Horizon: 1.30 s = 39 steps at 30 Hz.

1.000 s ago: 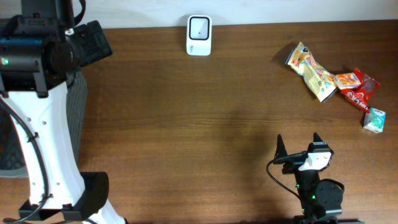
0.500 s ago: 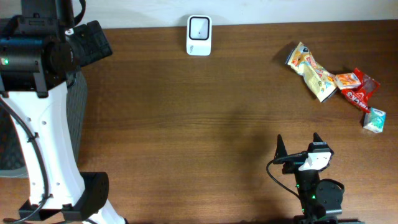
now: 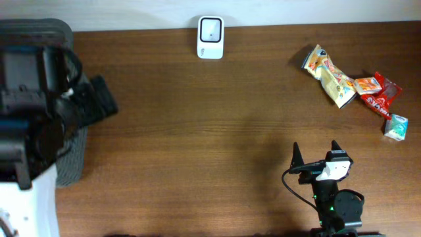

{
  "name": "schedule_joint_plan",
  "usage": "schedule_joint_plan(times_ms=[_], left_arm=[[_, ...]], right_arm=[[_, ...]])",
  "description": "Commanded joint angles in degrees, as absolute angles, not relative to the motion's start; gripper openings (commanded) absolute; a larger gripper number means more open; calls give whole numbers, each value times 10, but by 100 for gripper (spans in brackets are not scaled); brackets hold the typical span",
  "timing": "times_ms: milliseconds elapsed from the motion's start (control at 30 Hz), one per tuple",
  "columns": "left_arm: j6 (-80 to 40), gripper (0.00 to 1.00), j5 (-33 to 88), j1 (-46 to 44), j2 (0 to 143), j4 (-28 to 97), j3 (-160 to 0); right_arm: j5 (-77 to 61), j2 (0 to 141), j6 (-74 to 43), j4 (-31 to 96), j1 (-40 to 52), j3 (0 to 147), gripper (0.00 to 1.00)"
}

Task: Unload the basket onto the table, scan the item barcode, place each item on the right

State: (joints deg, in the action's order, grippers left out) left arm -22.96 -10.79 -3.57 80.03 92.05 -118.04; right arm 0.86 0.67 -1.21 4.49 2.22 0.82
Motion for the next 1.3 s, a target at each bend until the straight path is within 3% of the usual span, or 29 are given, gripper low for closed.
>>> schedule_joint_plan(times_ms=[0,233,467,767,967,1067,1267], left_arm=[[-223,99,-83,-37,699,866,-1033],[-222,99,-54,-37,384,651,-636],[-223,99,-58,-37,170,635,-416],[-220,99,-58,-36,90,477,-339],[-92,99,-15,-36,45,334,-264],[-86,99,-12,-36,22,274,-222],[-86,99,-8,-36,3,51,-125]], right_arm=[[4,2,-9,47,18,3,99],[4,2,-9,47,18,3,99],[4,2,-9,47,18,3,99],[4,2,-8,47,18,3,99],[4,2,-9,47,18,3,99],[4,2,-9,47,18,3,98],[4,2,-9,47,18,3,99]])
